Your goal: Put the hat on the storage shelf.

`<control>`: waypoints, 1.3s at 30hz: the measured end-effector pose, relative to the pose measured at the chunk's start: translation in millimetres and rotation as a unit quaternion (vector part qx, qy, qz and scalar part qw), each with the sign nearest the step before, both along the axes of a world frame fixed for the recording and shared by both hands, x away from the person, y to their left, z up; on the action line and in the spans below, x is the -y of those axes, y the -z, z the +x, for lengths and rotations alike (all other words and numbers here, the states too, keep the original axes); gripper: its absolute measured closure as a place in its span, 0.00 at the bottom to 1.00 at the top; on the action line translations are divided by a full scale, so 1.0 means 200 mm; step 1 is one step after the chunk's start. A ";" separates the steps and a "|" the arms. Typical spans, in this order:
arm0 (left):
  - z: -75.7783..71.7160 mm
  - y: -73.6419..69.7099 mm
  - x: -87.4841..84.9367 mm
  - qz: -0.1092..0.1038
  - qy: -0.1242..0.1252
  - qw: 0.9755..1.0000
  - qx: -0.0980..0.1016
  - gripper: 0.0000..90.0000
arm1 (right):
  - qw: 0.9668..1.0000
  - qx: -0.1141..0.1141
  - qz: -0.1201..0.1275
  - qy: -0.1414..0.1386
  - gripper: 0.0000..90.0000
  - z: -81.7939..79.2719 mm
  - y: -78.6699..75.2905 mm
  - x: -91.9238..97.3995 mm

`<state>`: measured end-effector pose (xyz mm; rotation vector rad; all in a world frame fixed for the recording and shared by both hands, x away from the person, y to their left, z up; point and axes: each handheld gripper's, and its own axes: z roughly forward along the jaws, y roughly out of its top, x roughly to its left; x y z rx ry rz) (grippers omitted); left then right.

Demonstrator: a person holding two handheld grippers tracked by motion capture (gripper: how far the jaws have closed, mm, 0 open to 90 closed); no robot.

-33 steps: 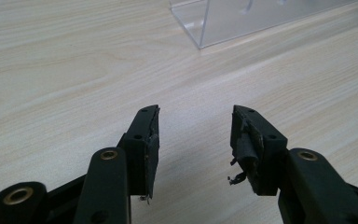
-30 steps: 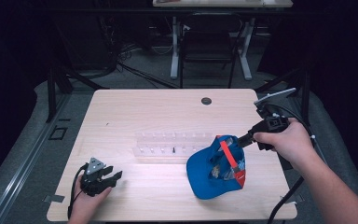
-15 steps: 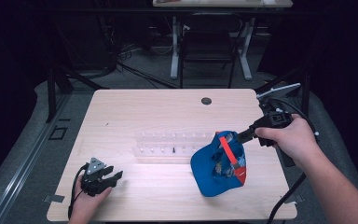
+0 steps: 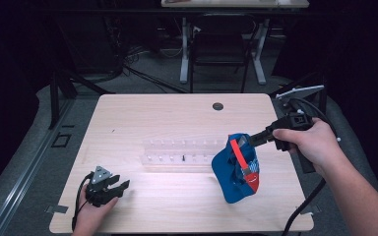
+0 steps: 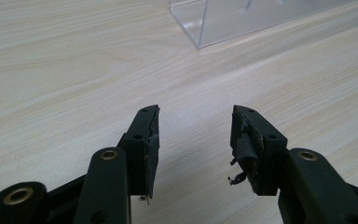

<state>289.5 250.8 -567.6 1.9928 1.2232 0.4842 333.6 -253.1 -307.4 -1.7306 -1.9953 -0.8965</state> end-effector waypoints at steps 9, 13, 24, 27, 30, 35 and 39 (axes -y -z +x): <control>-0.01 0.00 0.02 -0.003 0.003 1.000 0.005 0.57 | 0.998 0.011 0.058 0.006 1.00 0.00 -0.01 0.00; -0.01 -0.01 0.02 -0.002 0.006 1.000 0.005 0.57 | 0.997 0.018 0.081 0.006 1.00 0.01 -0.03 -0.01; -0.01 -0.02 0.03 -0.009 0.002 1.000 0.011 0.57 | 0.992 0.033 0.121 -0.009 1.00 0.04 -0.06 -0.07; -0.02 -0.03 0.04 -0.014 0.004 1.000 0.011 0.57 | 0.992 0.039 0.123 -0.007 1.00 0.05 -0.07 -0.09; -0.03 -0.03 0.05 -0.016 0.007 1.000 0.014 0.57 | 0.990 0.045 0.134 -0.008 1.00 0.07 -0.09 -0.10; -0.04 -0.05 0.08 -0.019 0.018 0.999 0.023 0.57 | 0.987 0.054 0.149 -0.005 1.00 0.10 -0.11 -0.14; -0.04 -0.08 0.11 -0.026 0.028 0.999 0.030 0.57 | 0.985 0.057 0.160 -0.003 1.00 0.13 -0.12 -0.18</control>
